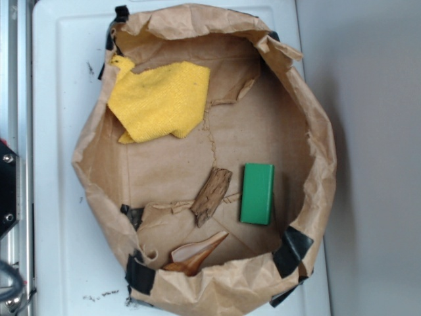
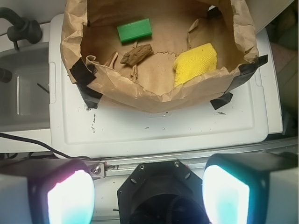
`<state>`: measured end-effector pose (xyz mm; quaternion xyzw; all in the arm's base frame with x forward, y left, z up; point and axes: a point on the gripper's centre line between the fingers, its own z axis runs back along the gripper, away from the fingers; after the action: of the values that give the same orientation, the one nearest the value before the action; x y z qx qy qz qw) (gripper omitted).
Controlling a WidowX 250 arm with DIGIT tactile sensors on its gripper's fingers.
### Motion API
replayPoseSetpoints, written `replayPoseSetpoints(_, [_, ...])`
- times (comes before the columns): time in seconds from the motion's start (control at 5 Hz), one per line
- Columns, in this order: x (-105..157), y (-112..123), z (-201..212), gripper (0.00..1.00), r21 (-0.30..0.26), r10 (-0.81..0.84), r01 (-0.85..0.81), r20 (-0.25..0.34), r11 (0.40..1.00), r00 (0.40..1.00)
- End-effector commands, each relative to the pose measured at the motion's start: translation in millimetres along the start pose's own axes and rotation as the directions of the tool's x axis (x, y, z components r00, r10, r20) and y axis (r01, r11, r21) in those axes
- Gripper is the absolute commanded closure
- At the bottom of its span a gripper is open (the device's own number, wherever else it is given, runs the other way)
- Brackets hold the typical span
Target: Grab the yellow cloth.
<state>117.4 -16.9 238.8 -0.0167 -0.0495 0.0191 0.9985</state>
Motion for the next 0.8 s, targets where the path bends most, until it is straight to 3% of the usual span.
replayPoseSetpoints(0.0, [0.0, 0.0, 0.0, 0.00, 0.000, 0.000, 0.000, 0.000, 1.000, 1.000])
replayPoseSetpoints(0.4, [65.1, 8.0, -51.9, 0.00, -0.022, 0.048, -0.048, -0.021, 0.999, 0.999])
replayPoseSetpoints(0.6, [85.8, 25.8, -79.7, 0.00, 0.017, -0.016, 0.016, -0.012, 1.000, 1.000])
